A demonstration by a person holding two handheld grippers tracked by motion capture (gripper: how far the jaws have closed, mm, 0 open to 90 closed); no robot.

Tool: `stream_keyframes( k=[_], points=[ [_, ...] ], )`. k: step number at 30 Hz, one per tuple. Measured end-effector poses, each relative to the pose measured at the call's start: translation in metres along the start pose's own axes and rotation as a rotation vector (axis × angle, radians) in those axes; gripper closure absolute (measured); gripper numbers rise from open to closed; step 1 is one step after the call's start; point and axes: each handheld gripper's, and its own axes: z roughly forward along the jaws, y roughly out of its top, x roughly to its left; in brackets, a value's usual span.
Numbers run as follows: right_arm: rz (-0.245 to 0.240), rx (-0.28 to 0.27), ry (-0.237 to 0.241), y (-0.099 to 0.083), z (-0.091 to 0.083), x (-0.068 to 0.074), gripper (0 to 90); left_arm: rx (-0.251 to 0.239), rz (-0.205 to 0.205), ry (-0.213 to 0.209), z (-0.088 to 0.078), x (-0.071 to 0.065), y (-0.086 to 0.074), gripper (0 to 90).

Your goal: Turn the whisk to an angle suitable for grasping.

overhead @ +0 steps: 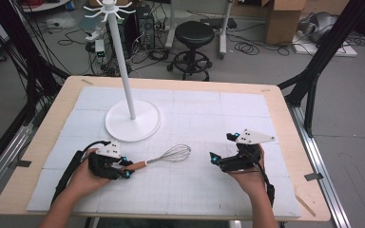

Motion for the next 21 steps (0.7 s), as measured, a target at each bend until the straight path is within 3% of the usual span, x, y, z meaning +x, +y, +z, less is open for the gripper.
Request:
stream_keyframes(
  k=[2,6,16,18,21],
  points=[
    [0.001,0.001,-0.001,0.000,0.000,0.000,1.4,0.001,0.020,0.008,0.000,0.000,0.001,69.4],
    [0.002,-0.006,-0.005,0.001,-0.001,0.000,1.4,-0.004,0.039,0.008,0.002,-0.002,0.003,69.9],
    [0.009,-0.023,-0.010,0.001,-0.007,-0.003,1.4,-0.013,0.075,-0.044,0.022,-0.002,0.022,70.0],
    [0.009,-0.025,-0.008,0.002,-0.008,-0.003,1.4,0.005,0.092,-0.053,0.030,-0.002,0.032,70.0],
    [0.008,-0.030,-0.009,0.002,-0.008,-0.003,1.4,-0.006,0.103,-0.076,0.040,-0.003,0.040,70.0]
  ],
)
